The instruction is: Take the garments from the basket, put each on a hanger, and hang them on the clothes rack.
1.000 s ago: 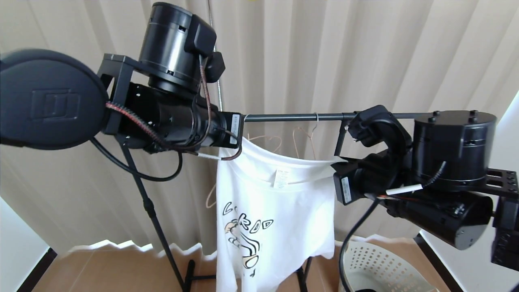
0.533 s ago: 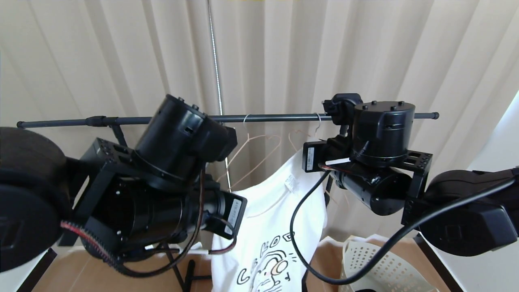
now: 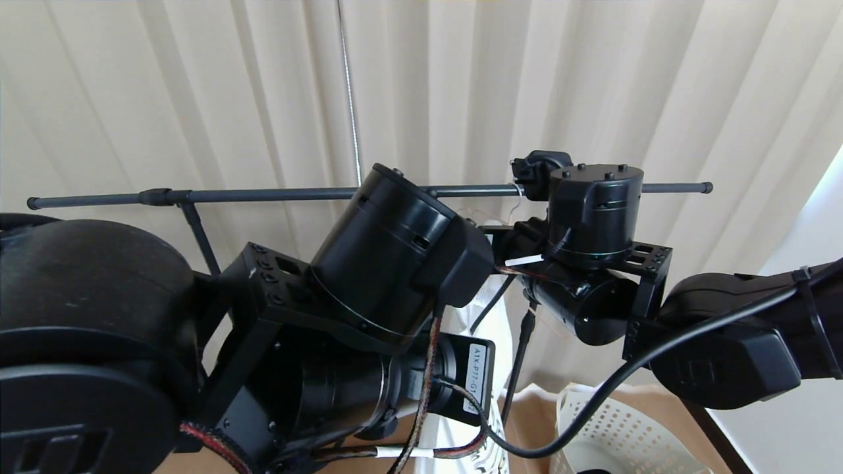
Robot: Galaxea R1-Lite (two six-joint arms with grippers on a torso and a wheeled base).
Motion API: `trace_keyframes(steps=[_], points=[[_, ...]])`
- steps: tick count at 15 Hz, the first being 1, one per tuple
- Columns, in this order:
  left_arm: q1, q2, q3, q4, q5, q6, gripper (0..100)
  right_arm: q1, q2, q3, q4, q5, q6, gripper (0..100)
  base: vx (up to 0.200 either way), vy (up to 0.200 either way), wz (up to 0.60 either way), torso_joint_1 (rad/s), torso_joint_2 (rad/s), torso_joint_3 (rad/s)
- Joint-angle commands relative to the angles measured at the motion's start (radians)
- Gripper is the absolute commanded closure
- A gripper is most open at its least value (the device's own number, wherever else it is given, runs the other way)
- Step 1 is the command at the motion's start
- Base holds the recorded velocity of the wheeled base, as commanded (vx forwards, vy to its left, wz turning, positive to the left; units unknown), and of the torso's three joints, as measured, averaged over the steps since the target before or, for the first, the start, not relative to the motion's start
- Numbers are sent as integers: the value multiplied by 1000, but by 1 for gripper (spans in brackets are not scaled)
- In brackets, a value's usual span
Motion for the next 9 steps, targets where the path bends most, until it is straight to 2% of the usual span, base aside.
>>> trace_keyframes(steps=[1,3,6,7,8,9], points=[[-7,30,-16,0,0,-3,100,1,-1,0,-1,0,0,100,0,0,0,0,0,0],[2,27,-19,0,17,-2,100,-4,-10,2,3,0,0,100,0,0,0,0,0,0],[108,7,26,-2,51,11,100,-21,-79,17,18,-3,-23,100,0,0,0,0,0,0],[150,7,21,-17,52,18,100,-22,-126,39,33,-6,-77,100,0,0,0,0,0,0],[188,5,15,-42,52,47,100,-24,-165,50,53,-5,-142,100,0,0,0,0,0,0],[216,4,10,-54,52,86,100,-30,-178,53,62,-5,-172,100,0,0,0,0,0,0]])
